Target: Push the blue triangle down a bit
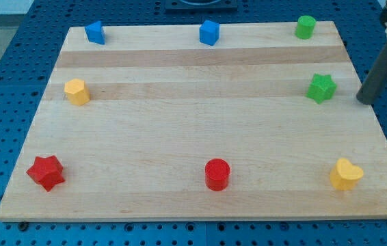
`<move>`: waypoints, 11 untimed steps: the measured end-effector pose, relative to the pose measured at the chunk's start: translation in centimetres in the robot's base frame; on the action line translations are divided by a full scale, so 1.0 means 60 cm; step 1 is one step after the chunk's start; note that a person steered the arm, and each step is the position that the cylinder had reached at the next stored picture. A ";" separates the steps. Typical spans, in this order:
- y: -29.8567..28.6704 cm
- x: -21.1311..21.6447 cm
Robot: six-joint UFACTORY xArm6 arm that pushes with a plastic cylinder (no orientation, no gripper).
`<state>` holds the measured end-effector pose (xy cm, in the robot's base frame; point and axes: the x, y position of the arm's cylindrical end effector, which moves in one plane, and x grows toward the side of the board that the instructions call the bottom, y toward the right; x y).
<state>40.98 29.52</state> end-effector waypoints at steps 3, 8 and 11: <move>-0.125 -0.035; -0.336 0.029; -0.323 0.094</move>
